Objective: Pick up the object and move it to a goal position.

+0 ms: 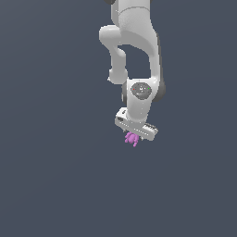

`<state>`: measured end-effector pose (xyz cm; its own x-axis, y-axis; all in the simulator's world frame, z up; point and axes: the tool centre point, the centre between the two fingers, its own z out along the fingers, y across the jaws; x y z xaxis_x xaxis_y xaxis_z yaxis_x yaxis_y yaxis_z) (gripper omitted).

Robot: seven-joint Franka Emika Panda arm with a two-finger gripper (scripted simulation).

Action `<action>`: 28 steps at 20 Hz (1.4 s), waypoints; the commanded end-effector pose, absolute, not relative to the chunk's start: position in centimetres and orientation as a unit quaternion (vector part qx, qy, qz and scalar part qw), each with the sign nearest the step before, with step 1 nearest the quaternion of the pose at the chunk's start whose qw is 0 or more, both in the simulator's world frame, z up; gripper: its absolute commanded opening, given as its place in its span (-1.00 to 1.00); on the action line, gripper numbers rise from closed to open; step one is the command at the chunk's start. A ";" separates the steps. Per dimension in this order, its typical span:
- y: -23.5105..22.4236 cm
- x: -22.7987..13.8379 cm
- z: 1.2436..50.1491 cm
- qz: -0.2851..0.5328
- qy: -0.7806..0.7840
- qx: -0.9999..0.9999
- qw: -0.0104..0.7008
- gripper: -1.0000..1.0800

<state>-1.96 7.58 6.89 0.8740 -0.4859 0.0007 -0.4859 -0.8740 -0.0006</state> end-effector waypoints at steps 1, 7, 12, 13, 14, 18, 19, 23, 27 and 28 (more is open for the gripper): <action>7.6 -2.1 5.5 0.000 0.251 -0.968 0.000 0.92; 7.6 -2.0 4.0 0.000 0.252 -0.968 0.000 0.92; 7.6 -2.0 4.0 0.000 0.252 -0.968 0.000 -1.00; 7.6 -2.0 4.0 0.000 0.252 -0.968 0.000 -1.00; 7.6 -2.0 4.0 0.000 0.252 -0.968 0.000 -1.00; 7.6 -2.0 4.0 0.000 0.252 -0.968 0.000 -1.00; 7.6 -1.9 4.1 -0.001 0.252 -0.968 0.000 -1.00; 7.5 -1.9 4.5 -0.001 0.252 -0.968 0.000 -1.00; 7.2 -1.8 6.0 -0.001 0.252 -0.968 0.000 -1.00; 7.1 -1.7 6.5 -0.001 0.252 -0.968 0.000 -1.00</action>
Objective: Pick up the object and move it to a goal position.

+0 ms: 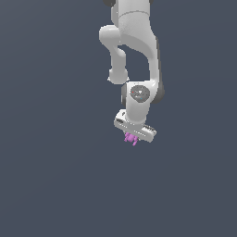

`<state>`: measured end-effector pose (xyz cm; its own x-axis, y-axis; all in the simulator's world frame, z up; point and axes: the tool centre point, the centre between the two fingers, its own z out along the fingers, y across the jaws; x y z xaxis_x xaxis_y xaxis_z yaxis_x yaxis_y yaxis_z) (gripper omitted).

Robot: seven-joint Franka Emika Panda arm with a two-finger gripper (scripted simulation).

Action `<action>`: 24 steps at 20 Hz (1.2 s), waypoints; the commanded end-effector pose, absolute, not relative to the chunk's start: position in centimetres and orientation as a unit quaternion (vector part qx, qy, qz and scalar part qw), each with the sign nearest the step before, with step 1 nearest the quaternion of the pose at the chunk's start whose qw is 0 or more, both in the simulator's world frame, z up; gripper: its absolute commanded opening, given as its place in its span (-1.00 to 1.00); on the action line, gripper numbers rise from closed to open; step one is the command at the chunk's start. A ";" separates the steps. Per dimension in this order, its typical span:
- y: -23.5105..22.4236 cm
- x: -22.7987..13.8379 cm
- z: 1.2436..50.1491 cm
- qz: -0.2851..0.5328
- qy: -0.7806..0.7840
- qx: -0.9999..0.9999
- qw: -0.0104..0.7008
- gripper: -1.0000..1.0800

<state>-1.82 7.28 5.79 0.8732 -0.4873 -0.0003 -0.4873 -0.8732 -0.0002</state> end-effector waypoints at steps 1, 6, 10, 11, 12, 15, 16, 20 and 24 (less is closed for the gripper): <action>7.0 -1.7 7.1 -0.001 0.252 -0.968 0.000 -1.00; 6.2 -1.4 10.9 -0.001 0.252 -0.968 0.000 -1.00; 5.3 -1.0 14.9 0.000 0.252 -0.968 0.000 -1.00; 5.1 -0.9 16.0 0.000 0.252 -0.968 0.000 -1.00; 4.8 -0.9 17.2 0.000 0.252 -0.968 0.000 -1.00; 4.1 -0.5 20.6 0.000 0.252 -0.968 0.000 -1.00; 3.9 -0.4 21.8 0.000 0.252 -0.968 0.000 -1.00; 2.9 0.0 26.2 0.000 0.252 -0.968 0.000 -1.00; 2.0 0.4 30.4 0.000 0.252 -0.968 0.000 -1.00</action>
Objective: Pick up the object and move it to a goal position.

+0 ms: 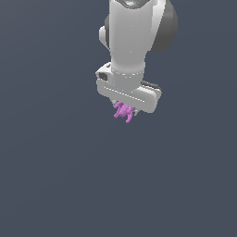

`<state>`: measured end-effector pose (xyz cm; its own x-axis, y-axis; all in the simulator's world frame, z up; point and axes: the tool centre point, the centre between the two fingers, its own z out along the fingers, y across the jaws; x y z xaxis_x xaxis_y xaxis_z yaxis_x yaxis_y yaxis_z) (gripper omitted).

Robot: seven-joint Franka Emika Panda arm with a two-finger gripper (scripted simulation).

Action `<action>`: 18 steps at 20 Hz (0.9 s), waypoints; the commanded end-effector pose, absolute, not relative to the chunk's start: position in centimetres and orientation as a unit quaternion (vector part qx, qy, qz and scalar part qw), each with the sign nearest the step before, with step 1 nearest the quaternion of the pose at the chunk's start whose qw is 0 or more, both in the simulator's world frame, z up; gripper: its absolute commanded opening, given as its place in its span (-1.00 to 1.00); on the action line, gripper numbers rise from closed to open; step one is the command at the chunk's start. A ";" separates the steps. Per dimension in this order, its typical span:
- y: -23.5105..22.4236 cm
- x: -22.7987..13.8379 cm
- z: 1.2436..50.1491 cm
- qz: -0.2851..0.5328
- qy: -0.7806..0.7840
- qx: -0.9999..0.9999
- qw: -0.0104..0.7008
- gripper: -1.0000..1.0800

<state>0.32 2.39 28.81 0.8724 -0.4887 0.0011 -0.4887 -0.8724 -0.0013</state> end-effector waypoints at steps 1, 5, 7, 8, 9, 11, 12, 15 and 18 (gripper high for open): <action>1.8 0.5 31.5 0.000 0.252 -0.968 0.000 -1.00; 1.0 1.0 35.6 0.000 0.252 -0.968 0.000 -1.00; 0.6 1.3 37.6 0.000 0.252 -0.968 0.000 -1.00; 0.4 1.4 38.5 0.000 0.252 -0.968 0.000 -1.00; 0.2 1.5 39.4 0.000 0.252 -0.968 0.000 -1.00; -0.1 1.7 41.0 0.000 0.252 -0.968 0.000 -1.00; -0.3 1.8 41.8 0.000 0.252 -0.968 0.000 -1.00; -0.7 2.2 43.9 0.000 0.252 -0.968 0.000 -1.00; -1.0 2.5 45.6 0.000 0.252 -0.968 0.000 -1.00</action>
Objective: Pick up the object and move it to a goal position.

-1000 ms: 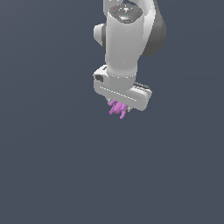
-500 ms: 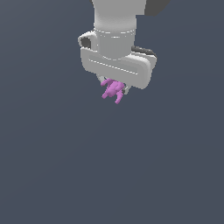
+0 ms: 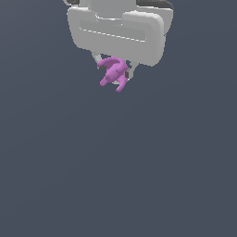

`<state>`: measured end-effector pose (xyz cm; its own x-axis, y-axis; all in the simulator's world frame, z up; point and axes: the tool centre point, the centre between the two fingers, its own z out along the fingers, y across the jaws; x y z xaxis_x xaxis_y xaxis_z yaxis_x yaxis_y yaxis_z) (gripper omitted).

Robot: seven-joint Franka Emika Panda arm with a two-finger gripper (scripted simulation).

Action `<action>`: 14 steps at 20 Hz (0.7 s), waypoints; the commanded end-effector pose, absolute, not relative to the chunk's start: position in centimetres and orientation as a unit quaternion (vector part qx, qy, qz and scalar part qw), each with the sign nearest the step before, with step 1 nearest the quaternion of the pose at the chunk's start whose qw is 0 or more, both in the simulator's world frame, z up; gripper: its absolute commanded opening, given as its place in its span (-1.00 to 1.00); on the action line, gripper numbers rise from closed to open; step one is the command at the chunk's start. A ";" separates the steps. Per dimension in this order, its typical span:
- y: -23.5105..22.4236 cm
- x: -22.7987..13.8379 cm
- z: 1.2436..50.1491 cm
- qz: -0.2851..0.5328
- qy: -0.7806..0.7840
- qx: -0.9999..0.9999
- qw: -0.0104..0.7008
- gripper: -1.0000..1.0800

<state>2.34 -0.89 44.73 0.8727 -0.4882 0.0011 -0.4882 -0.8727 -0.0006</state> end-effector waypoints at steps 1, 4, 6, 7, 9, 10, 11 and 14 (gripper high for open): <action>-1.1 2.5 46.0 0.000 0.252 -0.968 0.000 -1.00; -1.4 2.8 47.2 0.000 0.252 -0.968 0.000 -1.00; -1.5 2.9 47.8 0.000 0.252 -0.968 0.000 -1.00; -1.5 2.9 48.0 0.000 0.252 -0.968 0.000 -1.00; -1.6 3.0 48.5 0.000 0.252 -0.968 0.000 -1.00; -1.7 3.1 48.6 0.000 0.252 -0.968 0.000 -1.00; -1.7 3.1 48.8 0.000 0.252 -0.968 0.000 -1.00; -1.7 3.2 49.0 0.000 0.252 -0.968 0.000 -1.00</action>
